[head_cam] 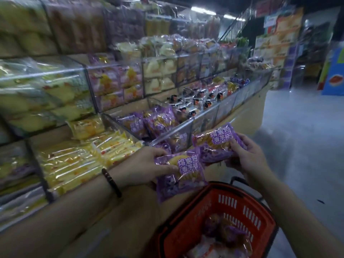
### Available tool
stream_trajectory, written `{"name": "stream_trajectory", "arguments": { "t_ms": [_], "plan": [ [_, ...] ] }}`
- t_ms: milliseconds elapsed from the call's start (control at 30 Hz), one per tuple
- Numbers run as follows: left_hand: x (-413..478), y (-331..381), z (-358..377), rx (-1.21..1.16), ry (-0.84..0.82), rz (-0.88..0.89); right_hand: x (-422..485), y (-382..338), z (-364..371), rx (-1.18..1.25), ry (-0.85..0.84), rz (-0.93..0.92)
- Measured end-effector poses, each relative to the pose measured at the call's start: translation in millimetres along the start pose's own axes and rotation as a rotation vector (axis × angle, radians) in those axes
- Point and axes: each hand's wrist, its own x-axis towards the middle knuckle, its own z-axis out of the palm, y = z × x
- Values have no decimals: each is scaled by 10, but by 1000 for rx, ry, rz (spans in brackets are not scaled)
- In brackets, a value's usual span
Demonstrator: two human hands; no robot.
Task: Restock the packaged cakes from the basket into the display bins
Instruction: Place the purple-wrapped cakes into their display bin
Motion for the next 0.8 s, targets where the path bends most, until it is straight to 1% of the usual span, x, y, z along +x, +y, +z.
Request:
{"name": "stream_trajectory", "arguments": {
  "t_ms": [67,133,267,367,433,633,733,800],
  "plan": [
    [-62,97,-308,35,-6,-19,14,-135,106,28,-41,16],
    [-74,146,-569,35,35,-25,48,-247,212,56,-73,25],
    [34,156,-1097,-117,170,-121,173,-398,420,80,-112,30],
    [254,29,-1416,-13,309,-173,283,-428,563,89,-131,26],
    [414,-49,-1522,24,370,-185,345,-433,647,91,-135,22],
    [956,-245,-1556,192,394,-235,470,-368,826,102,-102,49],
    [1160,-283,-1569,243,454,-242,532,-339,849,84,-88,61],
    [1262,-296,-1592,288,449,-264,568,-356,858,72,-89,62]
  ]
}}
